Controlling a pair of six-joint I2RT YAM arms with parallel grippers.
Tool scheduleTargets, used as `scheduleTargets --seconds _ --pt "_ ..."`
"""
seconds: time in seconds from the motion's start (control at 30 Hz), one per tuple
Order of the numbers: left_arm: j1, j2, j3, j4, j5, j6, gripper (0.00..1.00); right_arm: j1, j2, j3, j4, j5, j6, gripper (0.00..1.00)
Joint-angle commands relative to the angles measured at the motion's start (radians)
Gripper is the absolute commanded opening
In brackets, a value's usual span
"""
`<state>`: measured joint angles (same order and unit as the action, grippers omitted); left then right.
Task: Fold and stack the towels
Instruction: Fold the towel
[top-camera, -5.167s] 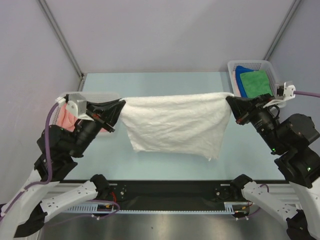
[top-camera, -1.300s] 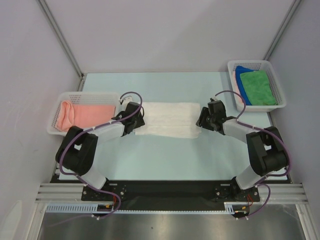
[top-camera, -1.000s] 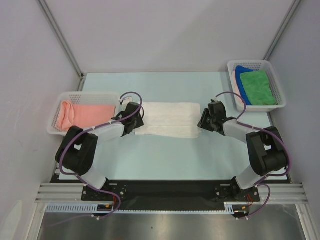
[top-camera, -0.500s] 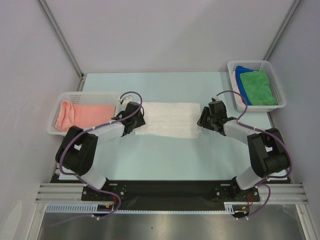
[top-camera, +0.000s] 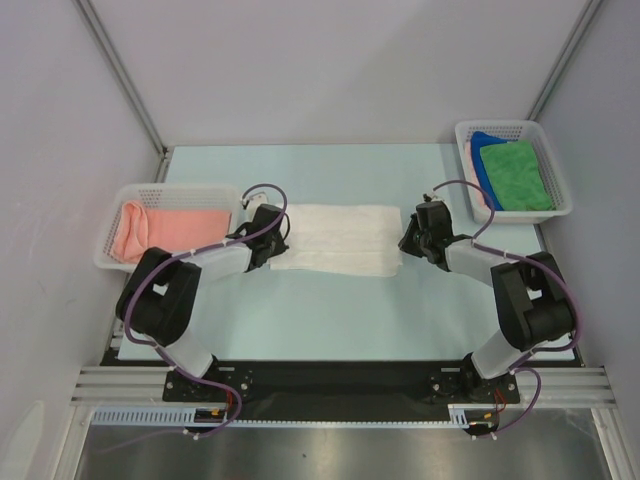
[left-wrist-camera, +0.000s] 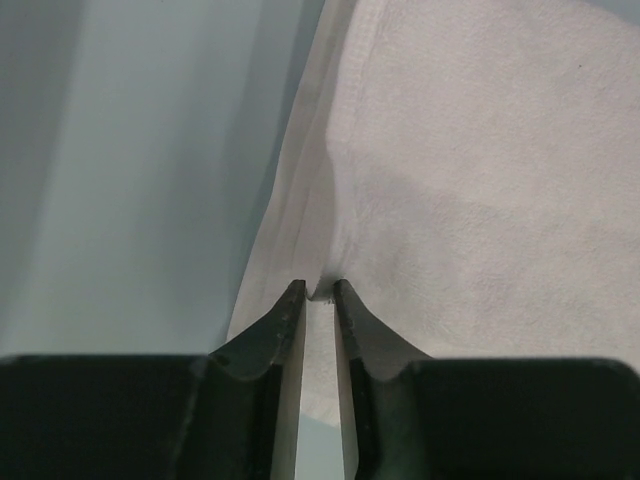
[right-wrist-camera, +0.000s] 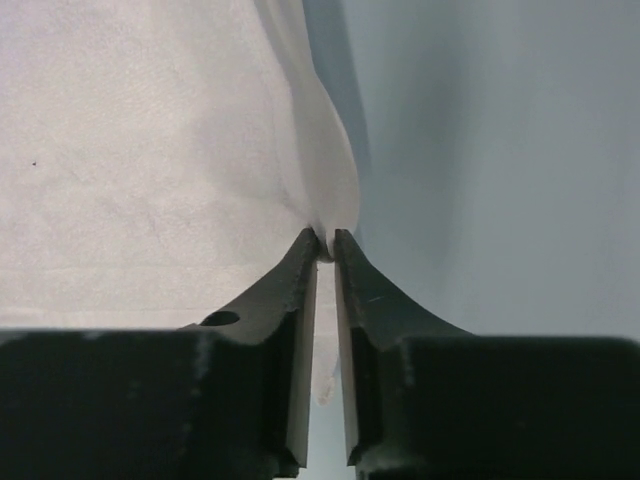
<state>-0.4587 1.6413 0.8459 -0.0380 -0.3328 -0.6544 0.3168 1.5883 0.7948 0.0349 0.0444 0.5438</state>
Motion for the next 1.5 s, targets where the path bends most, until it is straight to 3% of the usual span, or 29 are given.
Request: scheduleTargets --seconds 0.0,0.1,0.17,0.8,1.1,1.47 --pt "-0.001 -0.001 0.033 0.024 0.005 0.005 0.2 0.002 0.01 -0.005 0.043 0.022 0.001 0.13" --pt "0.003 -0.005 0.059 0.01 -0.003 0.021 0.1 0.001 0.001 0.009 0.028 0.022 -0.001 0.02" --pt "0.005 -0.011 0.071 -0.002 -0.009 0.029 0.0 0.001 -0.008 0.024 0.008 0.02 -0.007 0.0" --pt "0.028 -0.205 0.055 -0.092 -0.06 0.07 0.0 0.004 -0.221 0.1 -0.182 0.003 -0.016 0.0" --pt "0.028 -0.282 -0.031 -0.097 -0.063 0.065 0.0 0.034 -0.275 0.02 -0.185 -0.011 0.002 0.0" --pt "0.026 -0.249 -0.177 -0.002 -0.018 0.026 0.0 0.053 -0.257 -0.149 -0.096 -0.018 0.036 0.0"
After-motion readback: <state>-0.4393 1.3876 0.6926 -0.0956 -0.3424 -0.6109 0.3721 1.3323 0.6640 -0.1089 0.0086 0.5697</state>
